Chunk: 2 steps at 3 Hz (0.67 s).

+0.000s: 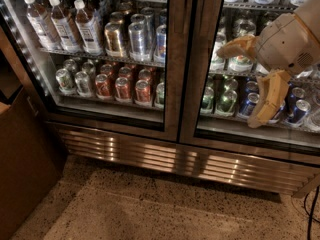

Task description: Open right fridge door

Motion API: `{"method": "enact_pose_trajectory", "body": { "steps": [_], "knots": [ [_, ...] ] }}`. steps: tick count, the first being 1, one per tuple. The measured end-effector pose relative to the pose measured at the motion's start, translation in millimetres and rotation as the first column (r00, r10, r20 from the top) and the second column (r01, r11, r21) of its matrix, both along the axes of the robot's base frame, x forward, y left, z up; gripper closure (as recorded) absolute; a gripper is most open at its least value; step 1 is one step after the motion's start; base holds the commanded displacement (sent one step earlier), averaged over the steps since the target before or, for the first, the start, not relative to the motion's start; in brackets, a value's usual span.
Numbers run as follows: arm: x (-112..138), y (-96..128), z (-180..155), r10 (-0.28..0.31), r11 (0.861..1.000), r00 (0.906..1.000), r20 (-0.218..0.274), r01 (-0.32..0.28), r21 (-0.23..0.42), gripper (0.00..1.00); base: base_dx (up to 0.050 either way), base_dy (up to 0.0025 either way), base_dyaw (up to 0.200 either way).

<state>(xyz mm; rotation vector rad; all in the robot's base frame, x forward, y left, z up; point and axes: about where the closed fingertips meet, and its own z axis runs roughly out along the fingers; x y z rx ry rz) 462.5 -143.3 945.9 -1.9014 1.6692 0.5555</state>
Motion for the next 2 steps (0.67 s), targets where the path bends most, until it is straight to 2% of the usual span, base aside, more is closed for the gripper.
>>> {"method": "enact_pose_trajectory", "body": {
  "steps": [1, 2],
  "knots": [
    [0.0, 0.0, 0.0, 0.0, 1.0, 1.0, 0.0, 0.0, 0.0, 0.0, 0.0, 0.0, 0.0],
    [2.0, 2.9, -2.0, 0.067, 0.991, 0.9976, -0.018, -0.064, 0.118, 0.0, 0.0, 0.0, 0.0]
  ]
}}
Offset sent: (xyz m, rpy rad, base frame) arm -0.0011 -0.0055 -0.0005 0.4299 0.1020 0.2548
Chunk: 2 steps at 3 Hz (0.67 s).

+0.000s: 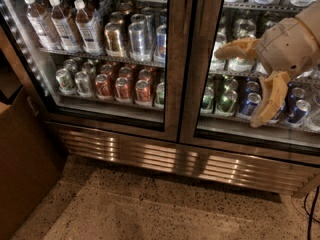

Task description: Open right fridge door

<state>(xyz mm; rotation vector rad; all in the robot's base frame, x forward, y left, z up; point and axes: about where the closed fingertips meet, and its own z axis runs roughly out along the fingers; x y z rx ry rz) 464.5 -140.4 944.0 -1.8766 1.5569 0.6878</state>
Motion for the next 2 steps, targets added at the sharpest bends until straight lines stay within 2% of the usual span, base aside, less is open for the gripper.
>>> {"method": "enact_pose_trajectory", "body": {
  "steps": [1, 2],
  "knots": [
    [6, -2, -4, 0.108, 0.966, 0.9939, -0.019, -0.101, 0.239, 0.0, 0.0, 0.0, 0.0],
    [20, 1, -2, 0.141, 0.907, 0.99, -0.004, -0.128, 0.4, 0.0, 0.0, 0.0, 0.0]
  ]
}}
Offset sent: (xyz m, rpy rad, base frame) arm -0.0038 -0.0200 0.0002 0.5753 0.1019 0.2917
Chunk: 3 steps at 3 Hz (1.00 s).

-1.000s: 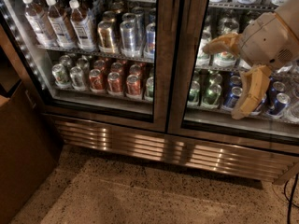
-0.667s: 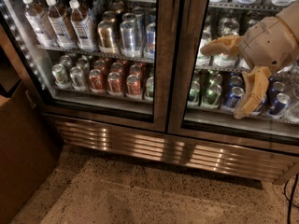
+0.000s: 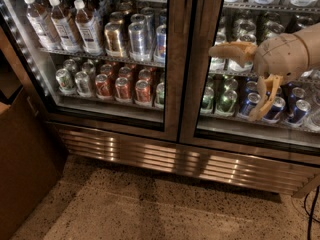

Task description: Open right fridge door

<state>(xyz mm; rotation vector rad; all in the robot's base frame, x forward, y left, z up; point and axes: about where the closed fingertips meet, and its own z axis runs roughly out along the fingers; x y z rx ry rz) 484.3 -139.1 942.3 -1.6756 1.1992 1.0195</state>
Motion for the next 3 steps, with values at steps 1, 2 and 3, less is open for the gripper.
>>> {"method": "enact_pose_trajectory", "body": {
  "steps": [1, 2, 3],
  "knots": [
    [0.0, 0.0, 0.0, 0.0, 1.0, 1.0, 0.0, 0.0, 0.0, 0.0, 0.0, 0.0, 0.0],
    [5.7, -1.0, 3.1, -0.05, 0.996, 0.9986, 0.018, 0.049, 0.076, 0.0, 0.0, 0.0, 0.0],
    [4.3, -5.6, 8.6, -0.145, 0.976, 0.9876, 0.061, 0.132, 0.176, 0.0, 0.0, 0.0, 0.0]
  ]
}}
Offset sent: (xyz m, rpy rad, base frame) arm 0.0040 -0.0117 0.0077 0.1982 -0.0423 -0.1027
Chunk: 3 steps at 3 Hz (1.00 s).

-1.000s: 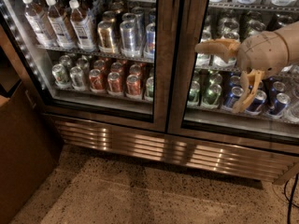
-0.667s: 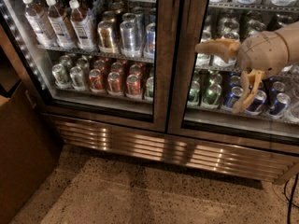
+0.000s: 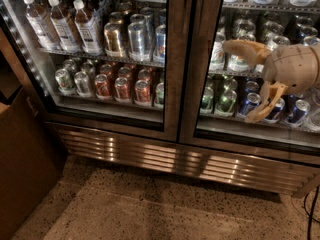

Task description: Open right fridge door

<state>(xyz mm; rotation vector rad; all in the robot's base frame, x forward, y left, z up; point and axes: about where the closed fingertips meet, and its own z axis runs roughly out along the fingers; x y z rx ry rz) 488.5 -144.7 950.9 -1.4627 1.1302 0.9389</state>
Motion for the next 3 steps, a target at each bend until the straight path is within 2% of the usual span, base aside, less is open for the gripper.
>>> {"method": "enact_pose_trajectory", "body": {
  "steps": [1, 2, 3],
  "knots": [
    [-1, -7, 1, -0.087, 0.995, 0.9955, 0.039, 0.085, 0.053, 0.0, 0.0, 0.0, 0.0],
    [-1, -7, 1, -0.087, 0.995, 0.9954, 0.04, 0.085, 0.053, 0.0, 0.0, 0.0, 0.0],
    [-4, -6, 15, -0.084, 0.995, 0.9945, 0.062, 0.081, 0.057, 0.0, 0.0, 0.0, 0.0]
  ]
}}
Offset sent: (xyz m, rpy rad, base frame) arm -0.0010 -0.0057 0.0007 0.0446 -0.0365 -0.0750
